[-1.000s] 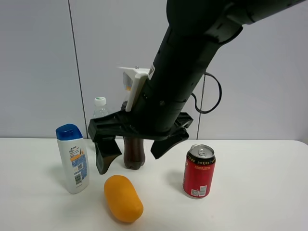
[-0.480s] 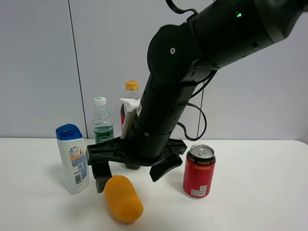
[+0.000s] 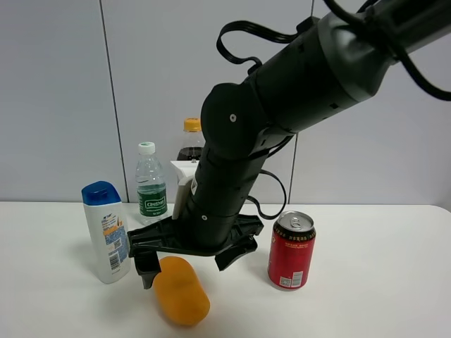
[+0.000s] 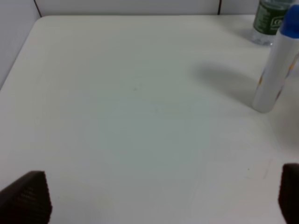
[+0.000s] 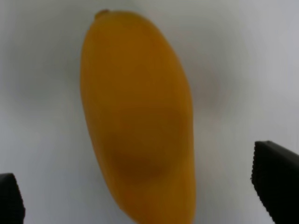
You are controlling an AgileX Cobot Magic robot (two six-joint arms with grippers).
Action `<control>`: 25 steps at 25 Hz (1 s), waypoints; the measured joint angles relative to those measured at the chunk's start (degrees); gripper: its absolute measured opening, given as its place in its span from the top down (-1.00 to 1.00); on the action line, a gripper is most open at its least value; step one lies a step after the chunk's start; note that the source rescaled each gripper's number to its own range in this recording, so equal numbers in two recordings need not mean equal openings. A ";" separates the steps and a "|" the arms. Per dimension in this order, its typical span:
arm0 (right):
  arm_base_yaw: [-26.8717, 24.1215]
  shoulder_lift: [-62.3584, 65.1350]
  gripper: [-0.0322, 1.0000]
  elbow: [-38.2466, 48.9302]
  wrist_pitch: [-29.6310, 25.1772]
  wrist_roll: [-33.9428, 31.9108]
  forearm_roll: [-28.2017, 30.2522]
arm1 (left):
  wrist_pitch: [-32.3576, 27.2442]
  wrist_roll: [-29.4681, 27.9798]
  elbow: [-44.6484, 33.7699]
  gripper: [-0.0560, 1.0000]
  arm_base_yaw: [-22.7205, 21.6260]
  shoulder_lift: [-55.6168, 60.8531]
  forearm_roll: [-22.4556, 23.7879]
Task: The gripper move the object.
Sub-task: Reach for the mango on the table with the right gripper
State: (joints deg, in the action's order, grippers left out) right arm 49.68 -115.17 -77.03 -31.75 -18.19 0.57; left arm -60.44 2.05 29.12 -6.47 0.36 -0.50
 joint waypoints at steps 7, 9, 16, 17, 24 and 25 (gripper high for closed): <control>0.00 -1.10 -1.00 -4.76 0.01 -0.95 1.55 | 0.00 0.00 0.00 -1.00 0.00 0.00 0.00; 0.00 -2.15 -1.00 -5.12 -0.17 -0.95 1.60 | 0.00 0.00 0.00 -1.00 0.00 0.00 0.00; 0.00 -4.50 -1.00 -5.17 -0.69 -1.25 3.51 | 0.00 0.00 0.00 -1.00 0.00 0.00 0.00; 0.00 -4.54 -1.00 -5.17 -0.50 -1.34 3.68 | 0.00 0.00 0.00 -1.00 0.00 0.00 0.00; 0.00 -6.74 -1.00 -5.34 0.02 -1.51 4.20 | 0.00 0.00 0.00 -1.00 0.00 0.00 0.00; 0.00 -6.80 -1.00 -5.34 0.07 -1.51 4.30 | 0.00 0.00 0.00 -1.00 0.00 0.00 0.00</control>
State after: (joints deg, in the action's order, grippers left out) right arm 49.68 -121.97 -82.37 -31.68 -19.70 4.87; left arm -60.44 2.05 29.12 -6.47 0.36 -0.50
